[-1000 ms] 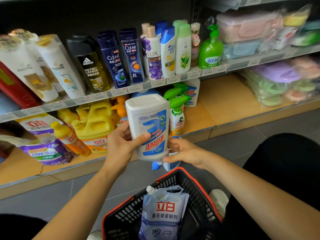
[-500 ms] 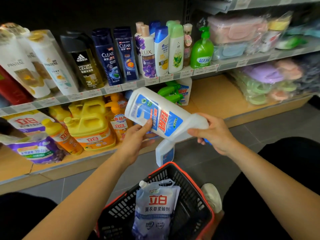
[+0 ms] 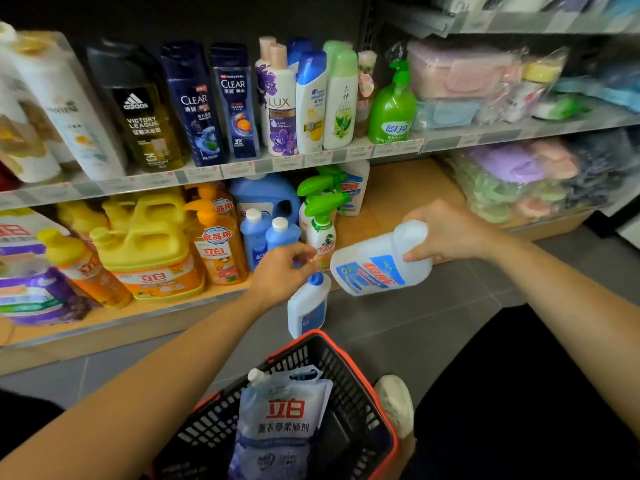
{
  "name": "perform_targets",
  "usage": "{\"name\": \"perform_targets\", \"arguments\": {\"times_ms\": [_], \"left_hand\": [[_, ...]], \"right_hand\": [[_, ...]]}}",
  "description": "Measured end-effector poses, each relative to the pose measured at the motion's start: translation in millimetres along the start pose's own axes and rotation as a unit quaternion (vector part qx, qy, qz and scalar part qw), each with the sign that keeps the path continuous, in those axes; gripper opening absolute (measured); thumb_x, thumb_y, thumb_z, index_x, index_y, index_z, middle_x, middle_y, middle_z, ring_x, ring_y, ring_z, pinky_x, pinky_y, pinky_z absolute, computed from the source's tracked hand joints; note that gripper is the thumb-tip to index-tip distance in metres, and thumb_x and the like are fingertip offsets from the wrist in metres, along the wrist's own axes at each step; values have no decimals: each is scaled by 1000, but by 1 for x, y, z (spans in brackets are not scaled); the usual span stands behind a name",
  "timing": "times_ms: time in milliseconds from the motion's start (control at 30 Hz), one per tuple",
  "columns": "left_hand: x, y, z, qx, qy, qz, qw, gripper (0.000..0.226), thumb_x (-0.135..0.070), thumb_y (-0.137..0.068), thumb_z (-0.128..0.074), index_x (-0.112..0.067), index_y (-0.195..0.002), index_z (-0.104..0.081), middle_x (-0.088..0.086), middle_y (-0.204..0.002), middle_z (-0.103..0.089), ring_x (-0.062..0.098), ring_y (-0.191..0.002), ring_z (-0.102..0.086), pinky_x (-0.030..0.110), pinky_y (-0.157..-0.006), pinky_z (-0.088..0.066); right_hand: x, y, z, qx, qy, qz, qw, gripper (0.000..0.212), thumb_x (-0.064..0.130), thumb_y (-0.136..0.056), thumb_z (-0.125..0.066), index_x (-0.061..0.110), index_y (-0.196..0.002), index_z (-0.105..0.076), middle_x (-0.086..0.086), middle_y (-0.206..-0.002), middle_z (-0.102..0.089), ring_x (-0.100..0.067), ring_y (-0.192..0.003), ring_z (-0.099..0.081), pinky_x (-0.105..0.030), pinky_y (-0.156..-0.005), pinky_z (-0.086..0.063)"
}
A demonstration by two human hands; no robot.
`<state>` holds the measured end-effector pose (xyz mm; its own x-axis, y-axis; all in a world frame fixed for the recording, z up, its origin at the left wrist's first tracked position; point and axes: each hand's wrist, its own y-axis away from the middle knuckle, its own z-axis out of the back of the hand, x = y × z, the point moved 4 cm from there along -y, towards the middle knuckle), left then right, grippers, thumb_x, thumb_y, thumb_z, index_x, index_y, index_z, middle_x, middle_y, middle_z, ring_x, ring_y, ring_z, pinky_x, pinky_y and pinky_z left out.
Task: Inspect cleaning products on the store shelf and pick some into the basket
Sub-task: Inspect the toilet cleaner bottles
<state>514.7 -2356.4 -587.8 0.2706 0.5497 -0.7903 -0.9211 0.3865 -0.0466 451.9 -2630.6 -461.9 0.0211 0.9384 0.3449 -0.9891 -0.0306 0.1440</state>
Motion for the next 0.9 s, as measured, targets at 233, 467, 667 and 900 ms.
{"name": "perform_targets", "arguments": {"times_ms": [233,467,667,900], "left_hand": [[27,-32,-49,117,-184,-12,976,54,-45,-88,-71,-24,-137,-60,3,-138,-63,24,-127,-57,35,-98,-47],[68,-46,-91,106,-103,65,987,46,-39,-85,-77,-25,-127,-66,3,-122,-69,25,-112,-64,32,-91,-47],[81,-46,-106,-18,3,84,996,19,-31,-84,-78,-31,-102,-70,-3,-99,-73,22,-92,-68,40,-83,-55],[96,-51,-102,-49,21,65,996,22,-32,-82,-82,-31,-100,-68,-7,-90,-72,14,-82,-65,34,-78,-54]], "right_hand": [[-25,-73,-89,146,132,-4,980,44,43,-63,-90,18,-94,-70,-1,-89,-69,-23,-79,-64,-29,-59,-48],[-56,-111,-180,210,99,-22,972,46,29,-69,-89,12,-108,-72,-9,-103,-71,-25,-92,-65,-33,-73,-55],[-65,-135,-208,266,-104,-54,957,42,18,-77,-84,11,-116,-69,-17,-96,-74,-13,-61,-67,-26,-56,-55],[-106,-202,-169,122,-351,-160,915,42,27,-83,-80,15,-121,-65,-4,-102,-76,-15,-80,-73,-28,-70,-60]]}}
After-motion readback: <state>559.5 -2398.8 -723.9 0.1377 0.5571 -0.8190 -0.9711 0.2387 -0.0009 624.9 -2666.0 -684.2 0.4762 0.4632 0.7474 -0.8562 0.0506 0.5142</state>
